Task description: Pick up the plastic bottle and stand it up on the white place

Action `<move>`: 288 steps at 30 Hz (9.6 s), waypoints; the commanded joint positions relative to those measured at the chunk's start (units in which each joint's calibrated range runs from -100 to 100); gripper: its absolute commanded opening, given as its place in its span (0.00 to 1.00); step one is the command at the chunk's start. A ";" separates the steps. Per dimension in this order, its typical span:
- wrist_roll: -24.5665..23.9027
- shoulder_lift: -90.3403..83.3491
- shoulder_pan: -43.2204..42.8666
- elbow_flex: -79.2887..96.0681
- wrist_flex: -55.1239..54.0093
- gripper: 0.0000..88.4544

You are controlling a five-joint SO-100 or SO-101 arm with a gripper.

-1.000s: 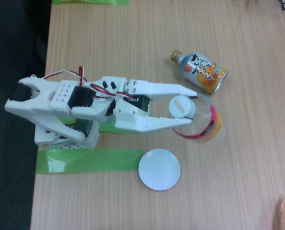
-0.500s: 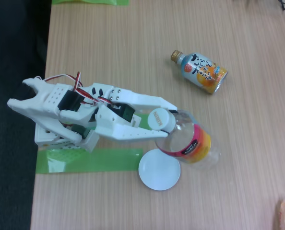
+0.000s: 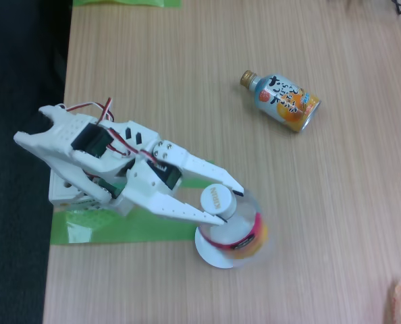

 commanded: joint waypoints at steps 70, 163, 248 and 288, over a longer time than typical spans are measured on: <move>4.76 -18.77 -13.22 15.32 10.76 0.08; 4.40 -18.69 -8.33 17.95 8.87 0.09; 1.35 -18.69 -4.92 8.80 0.12 0.39; -51.02 -18.52 -13.00 37.87 -113.27 0.38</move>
